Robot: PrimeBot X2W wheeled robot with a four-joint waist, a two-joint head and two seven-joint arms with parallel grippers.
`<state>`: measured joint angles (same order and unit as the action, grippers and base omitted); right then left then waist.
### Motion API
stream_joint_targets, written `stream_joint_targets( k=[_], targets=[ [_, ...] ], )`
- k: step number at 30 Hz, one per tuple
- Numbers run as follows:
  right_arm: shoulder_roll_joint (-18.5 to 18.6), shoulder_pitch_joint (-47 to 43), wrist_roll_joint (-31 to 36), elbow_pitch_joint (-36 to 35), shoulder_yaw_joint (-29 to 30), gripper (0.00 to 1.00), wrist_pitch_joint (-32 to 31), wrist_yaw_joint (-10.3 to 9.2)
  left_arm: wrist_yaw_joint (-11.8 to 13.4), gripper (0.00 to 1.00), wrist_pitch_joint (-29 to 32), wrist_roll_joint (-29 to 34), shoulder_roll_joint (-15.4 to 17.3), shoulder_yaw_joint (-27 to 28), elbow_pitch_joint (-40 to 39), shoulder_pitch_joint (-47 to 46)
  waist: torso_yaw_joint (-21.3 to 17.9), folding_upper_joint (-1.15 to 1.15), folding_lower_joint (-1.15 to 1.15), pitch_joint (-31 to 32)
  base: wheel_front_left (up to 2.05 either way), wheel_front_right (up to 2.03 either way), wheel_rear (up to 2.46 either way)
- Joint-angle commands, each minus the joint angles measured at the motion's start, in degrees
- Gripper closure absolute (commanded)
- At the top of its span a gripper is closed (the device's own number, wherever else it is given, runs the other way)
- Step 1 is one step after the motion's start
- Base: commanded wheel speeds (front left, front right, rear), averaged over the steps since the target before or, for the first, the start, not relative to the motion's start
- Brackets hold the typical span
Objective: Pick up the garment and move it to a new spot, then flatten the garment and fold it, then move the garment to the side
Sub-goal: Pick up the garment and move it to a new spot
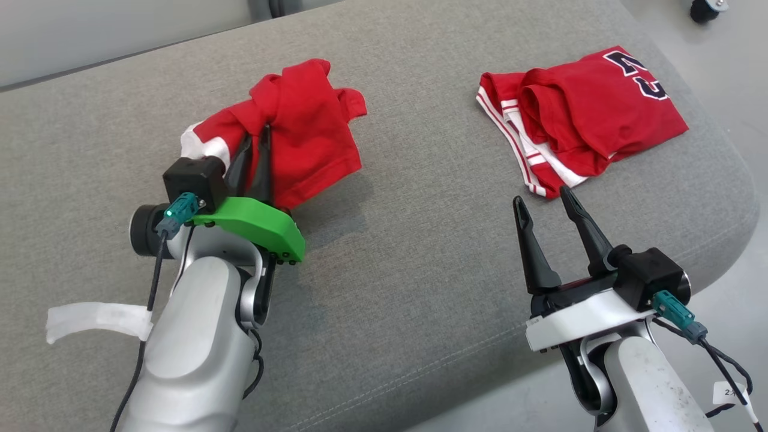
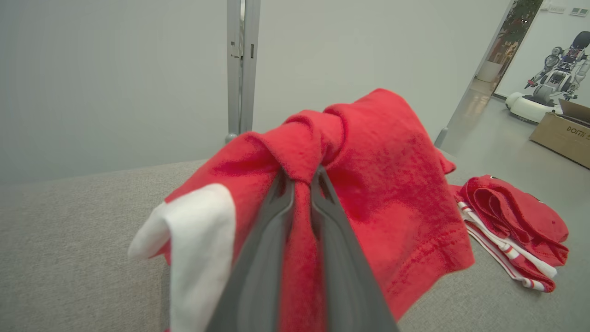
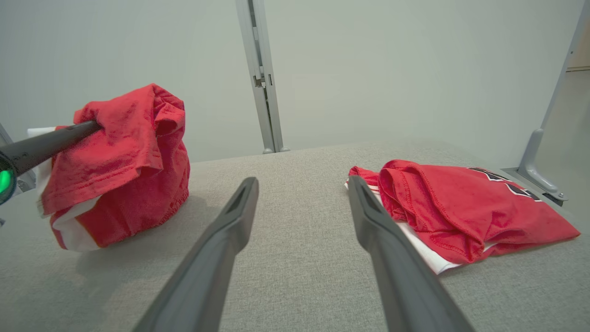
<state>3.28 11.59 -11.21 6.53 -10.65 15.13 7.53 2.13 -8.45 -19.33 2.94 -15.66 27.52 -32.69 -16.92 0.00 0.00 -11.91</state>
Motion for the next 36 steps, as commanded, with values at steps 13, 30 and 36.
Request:
stream_joint_targets(
  k=[13, 30, 36],
  targets=[
    [-0.4, 1.3, -1.2, 0.2, -0.7, 0.0, 0.0, -0.08, 0.6, 0.0, -1.0, -21.8, 0.1, -16.7, 7.3, -4.1, -3.6, 0.0, 0.0, -3.1, 0.0, 0.0, 0.0],
    [-0.4, -0.9, -1.3, 0.8, -1.6, 0.0, 0.0, -0.09, 6.4, 0.0, -6.7, -16.6, 5.9, -15.4, -5.2, 0.9, 6.0, 0.0, 0.0, 3.2, 0.0, 0.0, 0.0],
    [-0.4, -1.8, -0.8, 1.4, -1.8, 0.0, 0.0, -0.08, 8.4, 0.0, -6.7, -12.4, 8.2, -10.5, -12.1, 7.7, 9.4, 0.0, 0.0, 4.8, 0.0, 0.0, 0.0]
  ],
)
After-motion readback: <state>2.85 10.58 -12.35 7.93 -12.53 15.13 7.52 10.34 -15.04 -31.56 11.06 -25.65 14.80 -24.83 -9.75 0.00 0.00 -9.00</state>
